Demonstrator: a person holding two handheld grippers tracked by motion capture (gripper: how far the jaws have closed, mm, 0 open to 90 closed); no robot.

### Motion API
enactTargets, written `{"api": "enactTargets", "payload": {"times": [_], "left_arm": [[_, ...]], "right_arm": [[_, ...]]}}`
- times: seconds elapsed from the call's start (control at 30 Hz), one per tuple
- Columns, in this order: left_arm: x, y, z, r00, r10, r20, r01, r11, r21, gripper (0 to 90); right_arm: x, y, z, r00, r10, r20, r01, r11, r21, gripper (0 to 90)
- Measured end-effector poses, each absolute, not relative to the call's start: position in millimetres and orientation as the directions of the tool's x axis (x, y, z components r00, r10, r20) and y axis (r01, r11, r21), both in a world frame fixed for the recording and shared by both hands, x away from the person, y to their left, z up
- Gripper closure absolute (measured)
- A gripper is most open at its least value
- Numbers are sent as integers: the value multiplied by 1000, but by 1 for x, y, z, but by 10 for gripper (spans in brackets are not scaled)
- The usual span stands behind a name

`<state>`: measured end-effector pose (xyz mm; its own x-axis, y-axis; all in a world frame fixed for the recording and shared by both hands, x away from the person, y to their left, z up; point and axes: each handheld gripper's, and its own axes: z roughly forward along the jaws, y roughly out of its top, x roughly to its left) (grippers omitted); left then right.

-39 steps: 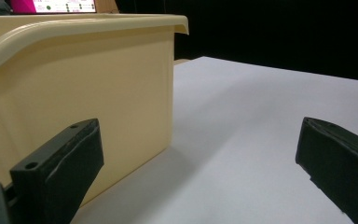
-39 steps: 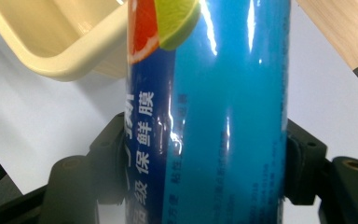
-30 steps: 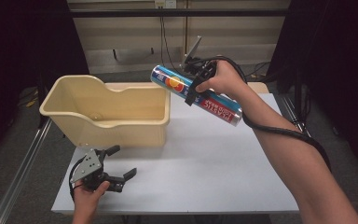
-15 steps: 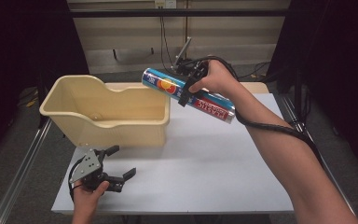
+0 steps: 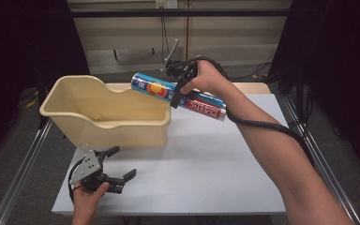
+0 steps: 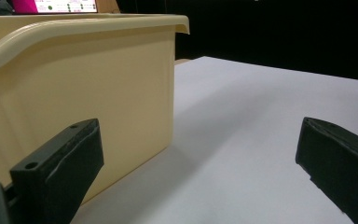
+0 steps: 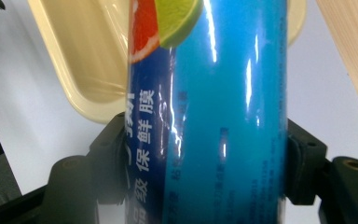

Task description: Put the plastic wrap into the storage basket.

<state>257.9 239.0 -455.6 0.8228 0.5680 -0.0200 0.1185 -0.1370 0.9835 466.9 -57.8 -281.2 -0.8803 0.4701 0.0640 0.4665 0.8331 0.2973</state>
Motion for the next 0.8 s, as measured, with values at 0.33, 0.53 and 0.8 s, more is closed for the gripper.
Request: {"api": "enactTargets", "payload": {"times": [0.33, 0.53, 0.8], "left_arm": [[257, 240, -455, 817, 576, -17, 119, -140, 983, 5], [257, 239, -455, 820, 573, -9, 112, -144, 983, 5], [257, 240, -455, 820, 573, -11, 112, -142, 984, 6]], "right_arm": [[467, -40, -281, -917, 397, 52, 392, 867, 307, 318], [471, -30, -285, -931, 361, 49, 358, 882, 306, 318], [476, -13, -291, -947, 317, 50, 317, 898, 305, 318]]}}
